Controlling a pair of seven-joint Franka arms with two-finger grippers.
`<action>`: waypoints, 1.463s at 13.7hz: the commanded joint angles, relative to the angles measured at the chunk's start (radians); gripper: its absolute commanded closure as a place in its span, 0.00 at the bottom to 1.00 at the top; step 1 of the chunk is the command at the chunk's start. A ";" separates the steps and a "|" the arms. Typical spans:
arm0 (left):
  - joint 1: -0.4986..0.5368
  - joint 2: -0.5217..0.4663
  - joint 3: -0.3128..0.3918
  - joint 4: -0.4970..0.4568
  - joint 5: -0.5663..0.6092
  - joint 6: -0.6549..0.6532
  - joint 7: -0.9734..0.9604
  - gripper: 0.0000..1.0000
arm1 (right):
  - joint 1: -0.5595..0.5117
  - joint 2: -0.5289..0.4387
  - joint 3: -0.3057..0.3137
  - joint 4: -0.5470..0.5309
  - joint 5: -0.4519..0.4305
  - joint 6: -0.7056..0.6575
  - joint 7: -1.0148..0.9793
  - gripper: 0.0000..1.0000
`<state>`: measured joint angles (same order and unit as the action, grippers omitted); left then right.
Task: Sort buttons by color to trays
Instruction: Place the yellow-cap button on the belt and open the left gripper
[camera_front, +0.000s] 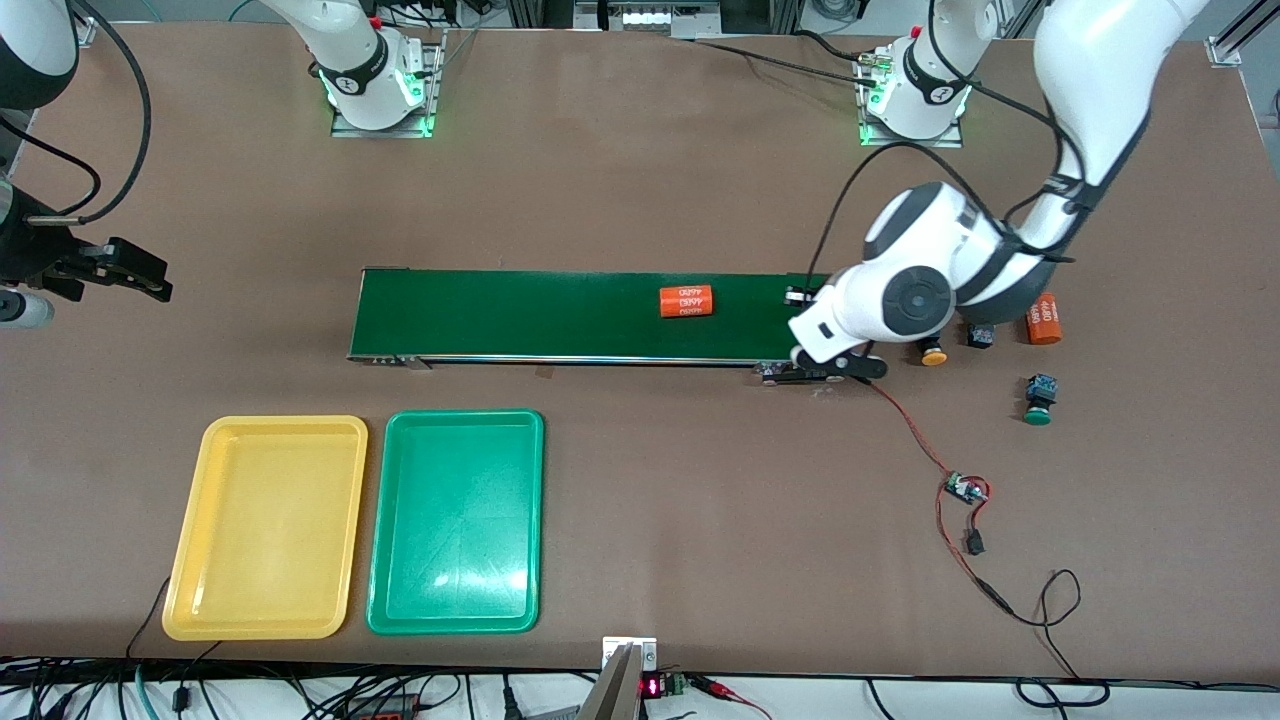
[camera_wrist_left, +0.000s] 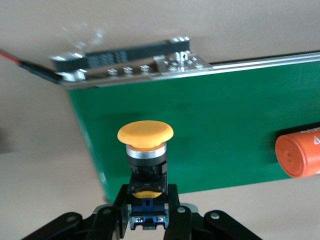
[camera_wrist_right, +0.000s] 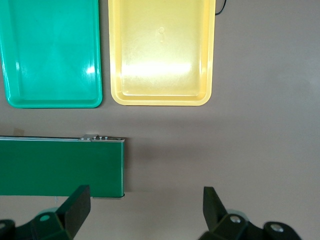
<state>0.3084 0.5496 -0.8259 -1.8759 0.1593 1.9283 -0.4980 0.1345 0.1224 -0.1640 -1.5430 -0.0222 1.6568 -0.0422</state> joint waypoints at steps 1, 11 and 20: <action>-0.020 -0.010 -0.001 -0.054 0.002 0.057 -0.043 0.71 | 0.002 -0.001 0.004 0.003 -0.002 -0.002 0.007 0.00; -0.002 -0.002 0.007 0.093 0.028 -0.171 -0.083 0.00 | 0.002 -0.007 0.004 -0.002 -0.005 -0.019 0.002 0.00; 0.202 0.009 0.008 0.100 0.248 -0.287 0.041 0.00 | 0.002 -0.007 0.004 -0.003 -0.001 -0.042 0.008 0.00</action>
<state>0.5024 0.5588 -0.8093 -1.7038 0.3427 1.6077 -0.4700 0.1341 0.1243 -0.1630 -1.5454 -0.0222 1.6288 -0.0414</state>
